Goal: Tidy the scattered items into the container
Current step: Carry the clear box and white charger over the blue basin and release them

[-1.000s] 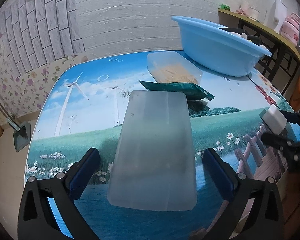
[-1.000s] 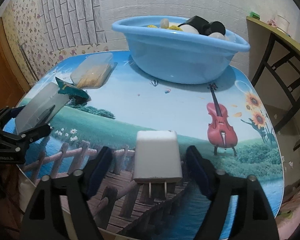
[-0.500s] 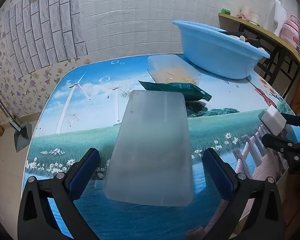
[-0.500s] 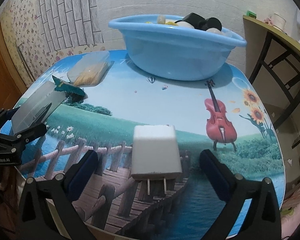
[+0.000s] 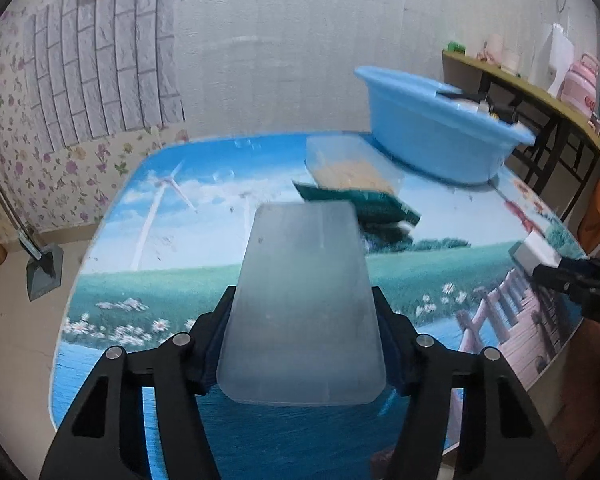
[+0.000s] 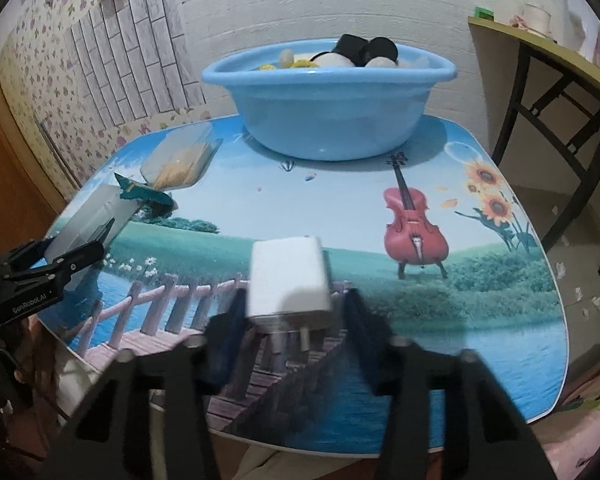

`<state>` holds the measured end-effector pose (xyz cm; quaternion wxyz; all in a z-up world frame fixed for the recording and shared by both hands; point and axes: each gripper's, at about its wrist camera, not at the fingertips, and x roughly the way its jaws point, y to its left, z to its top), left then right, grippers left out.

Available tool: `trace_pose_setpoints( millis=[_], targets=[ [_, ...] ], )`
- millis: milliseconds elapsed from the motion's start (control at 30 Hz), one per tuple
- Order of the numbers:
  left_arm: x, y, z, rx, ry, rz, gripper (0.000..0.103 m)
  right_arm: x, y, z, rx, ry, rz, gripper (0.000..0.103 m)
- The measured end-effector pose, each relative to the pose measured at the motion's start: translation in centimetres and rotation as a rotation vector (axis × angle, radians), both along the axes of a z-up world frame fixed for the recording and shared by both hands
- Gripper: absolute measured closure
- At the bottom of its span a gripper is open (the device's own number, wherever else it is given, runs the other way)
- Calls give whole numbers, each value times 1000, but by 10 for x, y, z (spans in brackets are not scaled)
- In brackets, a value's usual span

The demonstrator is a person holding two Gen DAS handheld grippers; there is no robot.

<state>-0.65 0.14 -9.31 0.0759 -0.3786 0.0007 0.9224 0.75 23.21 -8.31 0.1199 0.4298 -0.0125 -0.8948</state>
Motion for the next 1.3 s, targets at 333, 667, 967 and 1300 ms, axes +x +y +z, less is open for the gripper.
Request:
trace_pose_setpoints(
  millis=[333, 667, 967, 1300],
  targets=[
    [18, 5, 46, -1, 112, -20, 42, 8, -6, 30, 25, 132, 52, 65],
    [-1, 40, 107, 13, 233, -115, 42, -1, 8, 81, -49, 251, 47, 65],
    [-59, 89, 116, 8, 246, -199, 42, -43, 20, 106, -80, 305, 20, 65],
    [-131, 126, 96, 2, 187, -238, 42, -95, 27, 99, -69, 323, 36, 65]
  ],
)
